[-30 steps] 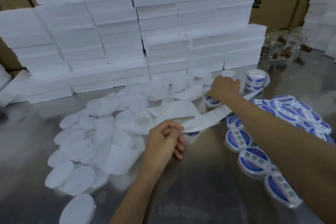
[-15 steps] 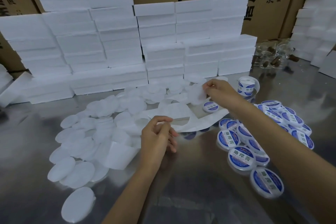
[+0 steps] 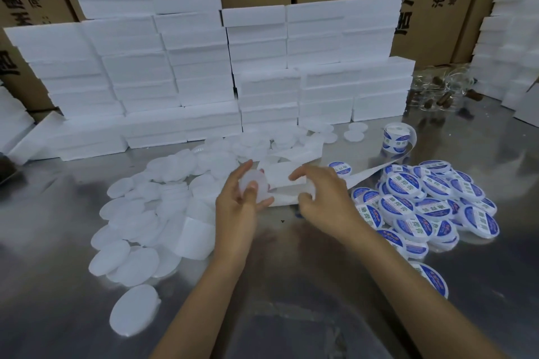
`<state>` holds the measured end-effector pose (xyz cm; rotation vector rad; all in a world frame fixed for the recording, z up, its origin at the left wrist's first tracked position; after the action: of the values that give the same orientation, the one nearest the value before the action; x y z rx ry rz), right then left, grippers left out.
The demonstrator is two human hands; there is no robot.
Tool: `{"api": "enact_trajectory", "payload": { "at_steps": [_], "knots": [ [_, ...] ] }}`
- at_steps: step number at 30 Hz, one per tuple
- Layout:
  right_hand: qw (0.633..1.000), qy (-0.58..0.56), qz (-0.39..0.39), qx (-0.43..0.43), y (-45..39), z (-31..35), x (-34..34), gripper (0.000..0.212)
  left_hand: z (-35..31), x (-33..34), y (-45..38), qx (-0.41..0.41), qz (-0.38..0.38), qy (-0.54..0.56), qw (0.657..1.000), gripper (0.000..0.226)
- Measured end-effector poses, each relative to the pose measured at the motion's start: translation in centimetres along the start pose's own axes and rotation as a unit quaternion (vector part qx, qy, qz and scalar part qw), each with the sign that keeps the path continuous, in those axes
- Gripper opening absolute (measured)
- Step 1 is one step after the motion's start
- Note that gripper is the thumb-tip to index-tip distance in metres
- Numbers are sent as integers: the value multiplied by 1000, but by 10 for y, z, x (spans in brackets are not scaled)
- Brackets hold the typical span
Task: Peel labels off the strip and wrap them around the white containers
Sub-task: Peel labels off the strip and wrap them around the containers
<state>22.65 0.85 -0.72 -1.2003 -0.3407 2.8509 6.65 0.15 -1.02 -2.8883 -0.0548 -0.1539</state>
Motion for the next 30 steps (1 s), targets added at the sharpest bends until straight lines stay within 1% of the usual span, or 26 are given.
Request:
{"api": "enact_trajectory", "payload": {
  "at_steps": [1,2,4,5,6,9,13,16,19,23,26,30],
  "knots": [
    [997,69,25,-28,2,-3,6,42,0,-3,-1,2,-11,1,1000,35],
    [990,123,38,-52,3,-7,10,42,0,-6,-2,2,-19,6,1000,34],
    [981,174,24,-78,3,-12,15,28,-2,-10,-3,3,-31,24,999,33],
    [982,169,6,-83,2,-13,14,20,-3,-11,-3,6,-35,30,999,33],
    [985,149,-16,-85,2,-14,13,16,-4,-13,-3,12,-38,34,999,34],
    [996,37,-61,-58,2,-10,8,10,-7,-15,-3,43,-47,24,998,38],
    [996,-77,-46,1,3,-12,3,8,-7,-19,-3,60,-74,11,995,39],
    [988,-144,-41,22,2,-14,-1,9,-6,-19,-4,61,-74,-18,995,40],
    [968,-245,-29,49,1,-14,-2,8,-10,-13,0,85,-44,-87,992,43],
    [954,-293,-2,64,2,-13,-2,5,-9,-2,5,127,32,-172,976,40],
    [951,-303,20,59,4,-9,-2,7,0,3,4,95,64,-201,973,35],
    [952,-303,47,25,7,-3,-2,6,8,2,3,21,64,-197,978,30]
  ]
}}
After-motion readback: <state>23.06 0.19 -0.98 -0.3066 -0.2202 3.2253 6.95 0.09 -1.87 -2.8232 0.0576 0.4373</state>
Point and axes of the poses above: each hand's wrist, its own y-axis away from the middle knuckle, its own x-axis out of the palm, z = x × y, the point moved 2 cm from there along -y, towards the middle knuckle, and after that the axes turned 7 degrees about z, right-handed, at the moved point
